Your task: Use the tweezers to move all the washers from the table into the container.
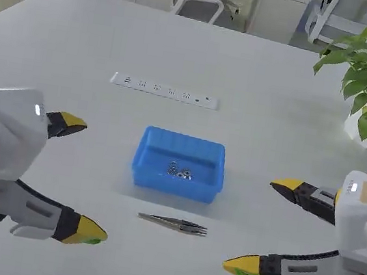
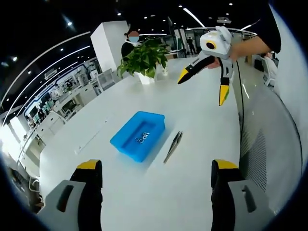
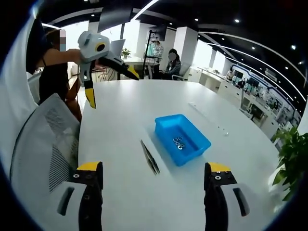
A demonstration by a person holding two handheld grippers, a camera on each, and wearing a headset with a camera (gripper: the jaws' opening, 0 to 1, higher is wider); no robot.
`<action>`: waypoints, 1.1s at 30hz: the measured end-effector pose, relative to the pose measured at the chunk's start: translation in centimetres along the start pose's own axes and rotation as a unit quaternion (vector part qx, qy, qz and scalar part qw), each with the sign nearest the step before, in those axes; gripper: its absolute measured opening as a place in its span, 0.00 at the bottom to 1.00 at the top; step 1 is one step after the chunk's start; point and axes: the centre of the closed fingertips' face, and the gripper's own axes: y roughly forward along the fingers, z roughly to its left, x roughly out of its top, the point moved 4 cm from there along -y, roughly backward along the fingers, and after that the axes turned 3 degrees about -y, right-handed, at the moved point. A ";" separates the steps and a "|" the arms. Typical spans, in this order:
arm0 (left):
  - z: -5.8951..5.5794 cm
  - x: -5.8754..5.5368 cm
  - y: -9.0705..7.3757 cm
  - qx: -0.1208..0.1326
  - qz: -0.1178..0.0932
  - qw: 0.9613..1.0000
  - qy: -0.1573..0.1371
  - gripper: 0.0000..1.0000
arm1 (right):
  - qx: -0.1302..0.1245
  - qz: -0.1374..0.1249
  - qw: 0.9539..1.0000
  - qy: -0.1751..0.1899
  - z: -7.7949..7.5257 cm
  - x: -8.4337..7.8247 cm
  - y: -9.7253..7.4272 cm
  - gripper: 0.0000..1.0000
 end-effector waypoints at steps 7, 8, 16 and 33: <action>-1.0 0.4 -1.2 0.000 -0.008 1.000 0.004 0.99 | 0.018 0.009 1.000 -0.005 1.1 -0.7 -0.2 0.98; -1.2 0.4 -1.5 0.001 -0.011 1.000 0.001 1.00 | 0.023 0.011 1.000 -0.009 1.3 -0.7 -0.3 0.99; -2.2 0.0 -2.2 0.006 -0.021 1.000 0.002 1.00 | 0.040 0.020 0.998 -0.033 1.2 -0.6 -0.4 1.00; -2.9 1.5 -1.4 0.023 -0.085 0.996 0.005 0.99 | 0.048 0.025 0.997 -0.046 1.0 -0.3 -0.6 1.00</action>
